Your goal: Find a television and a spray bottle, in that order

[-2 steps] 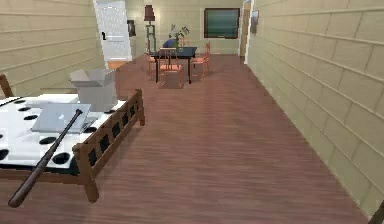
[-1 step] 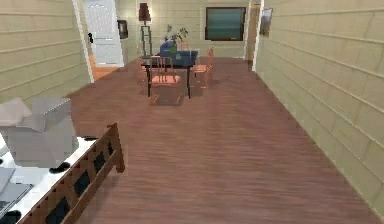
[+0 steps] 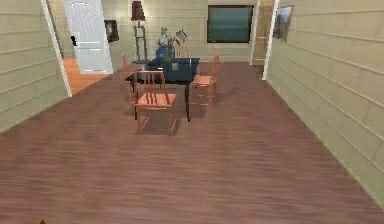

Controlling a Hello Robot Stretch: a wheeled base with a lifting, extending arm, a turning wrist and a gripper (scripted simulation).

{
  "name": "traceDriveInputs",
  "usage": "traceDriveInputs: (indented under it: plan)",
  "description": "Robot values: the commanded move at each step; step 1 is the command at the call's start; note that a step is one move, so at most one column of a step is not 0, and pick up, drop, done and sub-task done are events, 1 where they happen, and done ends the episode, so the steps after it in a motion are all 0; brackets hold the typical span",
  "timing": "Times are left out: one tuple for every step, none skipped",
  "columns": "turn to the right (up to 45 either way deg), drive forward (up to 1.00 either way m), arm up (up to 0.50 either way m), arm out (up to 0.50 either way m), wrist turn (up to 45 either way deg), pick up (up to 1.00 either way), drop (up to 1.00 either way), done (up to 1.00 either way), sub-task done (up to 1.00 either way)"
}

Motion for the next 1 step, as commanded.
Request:
traceDriveInputs:
  plan:
    - [-3.0, 0.00, 0.00, 0.00, 0.0, 0.00, 0.00, 0.00, 0.00]
